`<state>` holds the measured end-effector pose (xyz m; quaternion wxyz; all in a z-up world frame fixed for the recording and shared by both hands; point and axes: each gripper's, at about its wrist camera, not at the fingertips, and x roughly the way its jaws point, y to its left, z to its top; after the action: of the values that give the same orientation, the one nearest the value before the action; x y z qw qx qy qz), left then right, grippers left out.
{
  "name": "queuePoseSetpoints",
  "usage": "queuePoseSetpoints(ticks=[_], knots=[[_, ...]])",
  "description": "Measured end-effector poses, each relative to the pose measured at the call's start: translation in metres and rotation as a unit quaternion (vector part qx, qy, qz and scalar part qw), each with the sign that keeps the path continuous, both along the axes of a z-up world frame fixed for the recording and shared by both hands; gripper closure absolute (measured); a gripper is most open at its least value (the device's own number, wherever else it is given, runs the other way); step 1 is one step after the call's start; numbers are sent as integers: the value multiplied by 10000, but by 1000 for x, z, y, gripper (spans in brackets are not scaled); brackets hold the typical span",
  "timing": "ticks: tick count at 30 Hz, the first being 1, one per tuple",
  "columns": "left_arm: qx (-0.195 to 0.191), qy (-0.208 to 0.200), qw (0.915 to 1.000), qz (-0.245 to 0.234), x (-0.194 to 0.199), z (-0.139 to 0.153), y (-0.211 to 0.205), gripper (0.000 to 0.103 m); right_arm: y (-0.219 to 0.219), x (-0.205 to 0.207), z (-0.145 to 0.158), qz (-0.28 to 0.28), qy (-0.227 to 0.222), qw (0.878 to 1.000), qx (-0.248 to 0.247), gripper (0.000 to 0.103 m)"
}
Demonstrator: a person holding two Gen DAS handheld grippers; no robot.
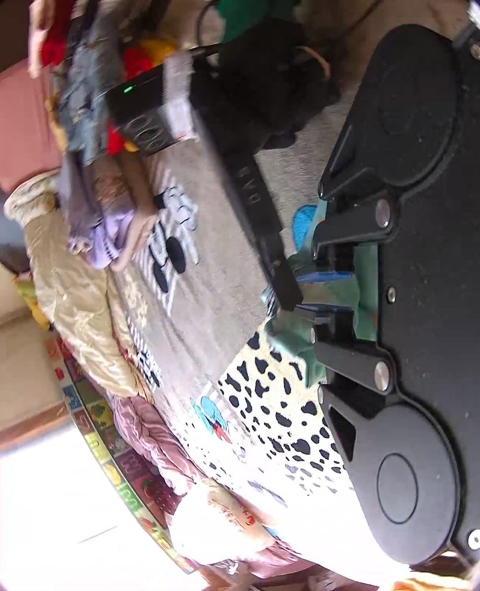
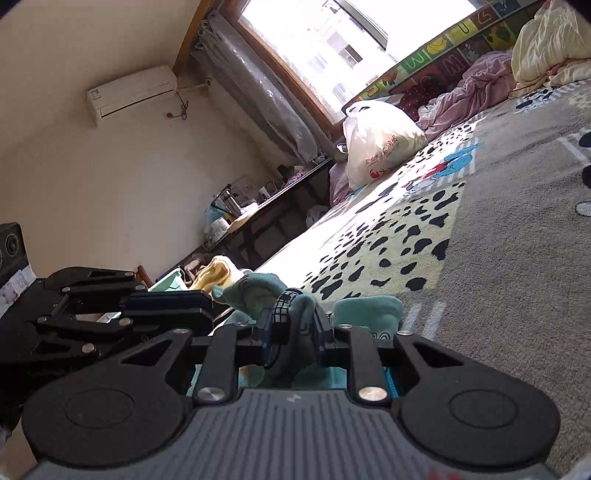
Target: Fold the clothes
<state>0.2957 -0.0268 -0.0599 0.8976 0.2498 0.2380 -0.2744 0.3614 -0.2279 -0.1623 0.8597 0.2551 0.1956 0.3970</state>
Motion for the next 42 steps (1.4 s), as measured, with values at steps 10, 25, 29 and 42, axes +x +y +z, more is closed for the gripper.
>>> queuePoseSetpoints(ticks=[10,25,29,42], knots=[[-794,1110,9904,243,36,29,17,76,13,-31,12,-55,-1011,9929,-620,80],[698,480,9964,-50,14,22,-11,97,-1,-25,8,40,-735,9972,-105,80],[3555,-2333,8999,-968,-48,-45,-57,97,-9,-12,0,47,-273,9995,166,80],[4966,-3660,7742,-1418,-51,-141,-37,97,-5,4,-12,255,285,9989,279,81]])
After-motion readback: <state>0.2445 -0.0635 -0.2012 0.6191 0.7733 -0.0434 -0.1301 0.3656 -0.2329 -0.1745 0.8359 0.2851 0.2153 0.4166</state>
